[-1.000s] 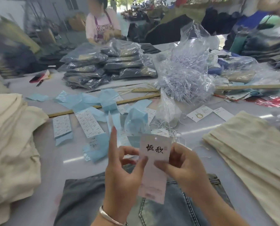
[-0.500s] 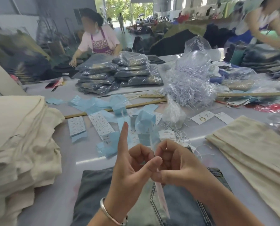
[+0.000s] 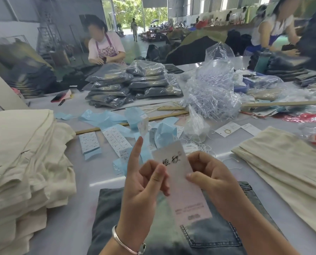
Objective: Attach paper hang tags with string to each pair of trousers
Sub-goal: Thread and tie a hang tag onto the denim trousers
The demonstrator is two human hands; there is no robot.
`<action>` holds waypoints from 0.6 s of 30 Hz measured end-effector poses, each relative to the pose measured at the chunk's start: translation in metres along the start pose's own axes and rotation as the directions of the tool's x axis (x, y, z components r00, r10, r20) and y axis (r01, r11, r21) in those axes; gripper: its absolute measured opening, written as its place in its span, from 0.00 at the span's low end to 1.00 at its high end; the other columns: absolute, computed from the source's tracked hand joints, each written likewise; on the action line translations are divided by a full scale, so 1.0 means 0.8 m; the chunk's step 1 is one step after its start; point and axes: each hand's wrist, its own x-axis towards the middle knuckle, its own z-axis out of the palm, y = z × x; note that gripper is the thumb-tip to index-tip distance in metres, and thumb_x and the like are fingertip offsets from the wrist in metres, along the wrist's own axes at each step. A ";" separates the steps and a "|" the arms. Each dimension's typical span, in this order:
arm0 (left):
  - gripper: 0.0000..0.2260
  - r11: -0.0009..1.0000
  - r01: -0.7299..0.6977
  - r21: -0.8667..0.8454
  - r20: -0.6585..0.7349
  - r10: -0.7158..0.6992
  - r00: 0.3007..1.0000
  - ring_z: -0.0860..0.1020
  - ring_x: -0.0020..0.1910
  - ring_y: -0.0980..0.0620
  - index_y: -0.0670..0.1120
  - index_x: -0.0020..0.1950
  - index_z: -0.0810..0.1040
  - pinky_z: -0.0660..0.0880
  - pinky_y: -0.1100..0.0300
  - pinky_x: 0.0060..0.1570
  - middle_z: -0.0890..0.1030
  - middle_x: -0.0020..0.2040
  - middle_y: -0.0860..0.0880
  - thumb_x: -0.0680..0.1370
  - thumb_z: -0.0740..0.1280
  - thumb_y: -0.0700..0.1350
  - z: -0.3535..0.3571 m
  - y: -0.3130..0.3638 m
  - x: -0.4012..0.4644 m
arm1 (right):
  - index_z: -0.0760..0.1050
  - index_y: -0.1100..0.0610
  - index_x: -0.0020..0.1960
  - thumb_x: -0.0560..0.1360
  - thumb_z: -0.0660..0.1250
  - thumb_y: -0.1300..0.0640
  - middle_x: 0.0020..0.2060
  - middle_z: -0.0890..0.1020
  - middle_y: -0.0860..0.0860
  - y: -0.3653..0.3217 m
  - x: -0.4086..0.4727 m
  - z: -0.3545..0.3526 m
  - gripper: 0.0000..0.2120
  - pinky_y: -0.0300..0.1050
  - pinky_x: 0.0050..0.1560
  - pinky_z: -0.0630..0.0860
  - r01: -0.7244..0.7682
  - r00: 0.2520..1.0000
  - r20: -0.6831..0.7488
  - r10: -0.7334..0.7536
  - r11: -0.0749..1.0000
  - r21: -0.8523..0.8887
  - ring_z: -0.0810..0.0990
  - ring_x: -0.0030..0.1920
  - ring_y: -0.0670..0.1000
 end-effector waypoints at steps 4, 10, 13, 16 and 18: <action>0.17 0.991 -0.002 0.131 -0.064 0.010 0.998 0.72 0.35 0.58 0.57 0.58 0.80 0.72 0.68 0.35 0.75 0.40 0.52 0.70 0.74 0.53 -0.022 0.010 0.000 | 0.59 0.33 0.72 0.78 0.59 0.70 0.45 0.83 0.60 0.008 -0.009 -0.012 0.37 0.50 0.38 0.78 0.059 0.978 -0.182 -0.105 0.968 -0.242 0.80 0.40 0.59; 0.06 0.987 0.032 0.158 -0.065 -0.022 0.998 0.83 0.45 0.56 0.51 0.42 0.84 0.76 0.70 0.43 0.85 0.45 0.50 0.66 0.77 0.45 -0.004 0.026 -0.006 | 0.74 0.50 0.67 0.75 0.64 0.71 0.53 0.83 0.51 0.012 -0.021 -0.031 0.25 0.49 0.49 0.80 -0.034 0.975 -0.221 -0.025 0.966 -0.257 0.82 0.50 0.52; 0.07 0.984 0.117 0.133 -0.090 -0.106 0.990 0.84 0.41 0.53 0.48 0.40 0.83 0.77 0.69 0.39 0.85 0.41 0.45 0.65 0.78 0.41 0.009 0.028 -0.010 | 0.72 0.51 0.67 0.69 0.70 0.71 0.51 0.84 0.55 0.008 -0.024 -0.035 0.30 0.57 0.51 0.81 -0.057 0.985 -0.169 0.035 0.990 -0.129 0.84 0.50 0.57; 0.04 0.971 0.194 0.141 -0.102 -0.181 0.978 0.84 0.40 0.51 0.46 0.39 0.82 0.77 0.67 0.38 0.85 0.40 0.42 0.67 0.74 0.42 0.019 0.031 -0.005 | 0.70 0.49 0.68 0.64 0.71 0.66 0.50 0.85 0.56 0.008 -0.025 -0.039 0.34 0.52 0.45 0.82 -0.050 0.996 -0.075 0.045 0.996 -0.074 0.84 0.47 0.56; 0.04 0.953 0.231 0.197 -0.091 -0.216 0.972 0.83 0.41 0.49 0.45 0.39 0.80 0.78 0.63 0.41 0.85 0.40 0.42 0.71 0.72 0.37 0.023 0.030 0.005 | 0.67 0.49 0.70 0.64 0.71 0.67 0.51 0.84 0.58 0.010 -0.024 -0.048 0.37 0.50 0.44 0.81 -0.062 0.998 0.004 0.062 0.997 -0.039 0.83 0.48 0.56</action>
